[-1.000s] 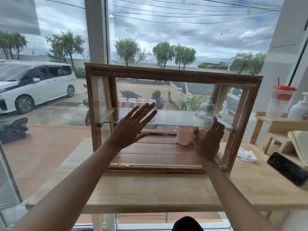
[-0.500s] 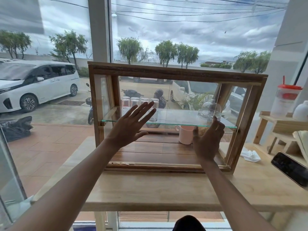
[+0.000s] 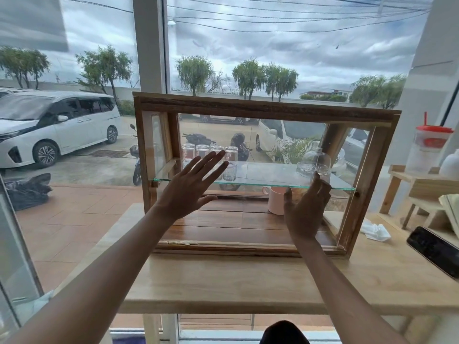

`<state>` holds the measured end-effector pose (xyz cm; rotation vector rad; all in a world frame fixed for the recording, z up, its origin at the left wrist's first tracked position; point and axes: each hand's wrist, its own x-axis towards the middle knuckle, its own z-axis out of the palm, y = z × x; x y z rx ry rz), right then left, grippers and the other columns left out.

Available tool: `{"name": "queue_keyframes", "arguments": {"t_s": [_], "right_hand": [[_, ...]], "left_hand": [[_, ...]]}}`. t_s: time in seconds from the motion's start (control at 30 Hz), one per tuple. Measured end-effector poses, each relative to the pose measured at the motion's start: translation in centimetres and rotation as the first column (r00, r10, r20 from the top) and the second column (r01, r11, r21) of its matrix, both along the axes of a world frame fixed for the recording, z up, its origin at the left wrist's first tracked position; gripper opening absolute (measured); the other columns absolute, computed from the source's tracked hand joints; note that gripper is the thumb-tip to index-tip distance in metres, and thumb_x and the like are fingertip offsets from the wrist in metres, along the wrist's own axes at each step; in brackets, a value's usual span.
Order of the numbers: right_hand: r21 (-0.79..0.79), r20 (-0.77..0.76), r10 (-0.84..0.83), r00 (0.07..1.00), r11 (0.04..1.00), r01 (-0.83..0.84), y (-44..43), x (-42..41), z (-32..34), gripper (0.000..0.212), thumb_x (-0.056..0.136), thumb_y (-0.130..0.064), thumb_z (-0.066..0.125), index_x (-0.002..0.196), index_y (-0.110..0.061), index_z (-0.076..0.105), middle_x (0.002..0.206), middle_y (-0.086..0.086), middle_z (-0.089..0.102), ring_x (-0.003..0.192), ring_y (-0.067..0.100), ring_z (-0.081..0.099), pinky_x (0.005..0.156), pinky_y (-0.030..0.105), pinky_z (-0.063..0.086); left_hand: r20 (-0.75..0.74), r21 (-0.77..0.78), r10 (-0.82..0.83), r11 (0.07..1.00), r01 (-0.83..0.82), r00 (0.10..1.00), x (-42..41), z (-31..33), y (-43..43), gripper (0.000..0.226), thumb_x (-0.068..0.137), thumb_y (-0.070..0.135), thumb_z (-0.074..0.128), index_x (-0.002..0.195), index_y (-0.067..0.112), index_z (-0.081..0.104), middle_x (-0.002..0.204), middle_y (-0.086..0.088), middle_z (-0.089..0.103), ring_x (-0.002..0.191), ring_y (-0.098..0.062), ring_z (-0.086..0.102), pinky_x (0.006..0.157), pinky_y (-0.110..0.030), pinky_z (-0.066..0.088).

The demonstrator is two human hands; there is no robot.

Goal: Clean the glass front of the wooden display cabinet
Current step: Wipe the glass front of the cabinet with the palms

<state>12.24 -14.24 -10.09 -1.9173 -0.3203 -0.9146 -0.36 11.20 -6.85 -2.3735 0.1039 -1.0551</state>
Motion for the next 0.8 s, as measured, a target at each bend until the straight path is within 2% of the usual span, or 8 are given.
{"name": "queue_keyframes", "arguments": {"t_s": [0.1,0.27,0.43,0.53,0.6,0.67,0.73,0.8], "right_hand": [[0.007,0.013,0.017,1.0,1.0,-0.017,0.3,-0.1,-0.1,0.076,0.088,-0.019,0.073,0.153,-0.002,0.037,0.146,0.028,0.043,0.134,0.048,0.042,0.106,0.053,0.042],[0.004,0.027,0.011,1.0,1.0,-0.012,0.7,0.0,-0.4,0.076,0.088,-0.02,0.073,0.153,-0.003,0.036,0.146,0.027,0.043,0.135,0.049,0.042,0.106,0.062,0.046],[0.006,0.045,0.023,0.999,1.0,-0.023,0.5,-0.1,-0.5,0.076,0.089,-0.02,0.073,0.153,-0.003,0.036,0.146,0.027,0.043,0.134,0.048,0.042,0.101,0.055,0.047],[0.03,0.076,0.056,0.996,0.998,-0.059,0.3,-0.4,-0.6,0.075,0.089,-0.017,0.073,0.153,-0.001,0.037,0.144,0.029,0.043,0.134,0.046,0.042,0.104,0.041,0.037],[0.042,0.139,0.058,0.989,0.997,-0.065,0.1,-0.9,-0.9,0.068,0.091,-0.014,0.071,0.15,0.0,0.04,0.141,0.029,0.045,0.132,0.044,0.044,0.108,0.041,0.034],[0.017,0.227,0.081,0.97,0.996,-0.087,0.6,-1.7,-1.2,0.057,0.093,-0.012,0.067,0.146,-0.001,0.046,0.133,0.026,0.052,0.126,0.04,0.05,0.109,0.046,0.037],[-0.018,0.277,0.155,0.948,0.988,-0.156,1.2,-2.7,-1.9,0.048,0.093,-0.008,0.067,0.138,-0.002,0.054,0.119,0.02,0.059,0.111,0.036,0.058,0.103,0.046,0.044],[-0.067,0.311,0.242,0.919,0.97,-0.233,2.3,-4.2,-2.8,0.038,0.091,-0.008,0.064,0.129,-0.005,0.061,0.102,0.012,0.062,0.091,0.025,0.059,0.09,0.04,0.048]], "left_hand": [[-0.02,0.002,0.021,1.0,-0.021,1.0,-0.2,-0.2,0.3,0.101,0.089,0.057,0.064,0.164,0.015,0.011,0.172,-0.012,0.002,0.159,-0.027,0.002,0.128,-0.043,0.013],[-0.054,-0.03,0.013,0.999,-0.014,0.998,-0.8,-0.1,0.5,0.101,0.089,0.054,0.067,0.163,0.014,0.011,0.172,-0.012,0.003,0.159,-0.028,0.004,0.127,-0.045,0.02],[-0.079,-0.068,-0.017,0.998,0.012,0.997,-1.5,0.0,0.2,0.094,0.092,0.049,0.067,0.163,0.013,0.017,0.171,-0.015,0.006,0.158,-0.032,0.007,0.126,-0.048,0.023],[-0.065,-0.119,-0.069,0.991,0.061,0.995,-2.7,-0.3,0.3,0.084,0.094,0.04,0.067,0.161,0.01,0.024,0.169,-0.018,0.012,0.157,-0.032,0.012,0.125,-0.047,0.023],[-0.018,-0.197,-0.102,0.976,0.097,0.995,-3.9,-0.9,0.6,0.077,0.092,0.029,0.073,0.156,0.007,0.036,0.165,-0.022,0.025,0.152,-0.034,0.025,0.119,-0.048,0.028],[0.045,-0.264,-0.103,0.958,0.111,0.994,-5.6,-2.2,1.3,0.068,0.088,0.02,0.077,0.148,0.004,0.049,0.156,-0.023,0.043,0.141,-0.038,0.047,0.108,-0.047,0.042],[0.069,-0.316,-0.093,0.942,0.11,0.993,-7.4,-4.1,2.0,0.053,0.093,0.019,0.069,0.142,0.004,0.056,0.146,-0.021,0.054,0.125,-0.037,0.062,0.094,-0.045,0.057],[0.061,-0.393,-0.071,0.915,0.09,0.996,-9.2,-6.3,2.7,0.044,0.098,0.021,0.061,0.138,0.006,0.058,0.137,-0.016,0.061,0.113,-0.033,0.068,0.079,-0.043,0.064]]}}
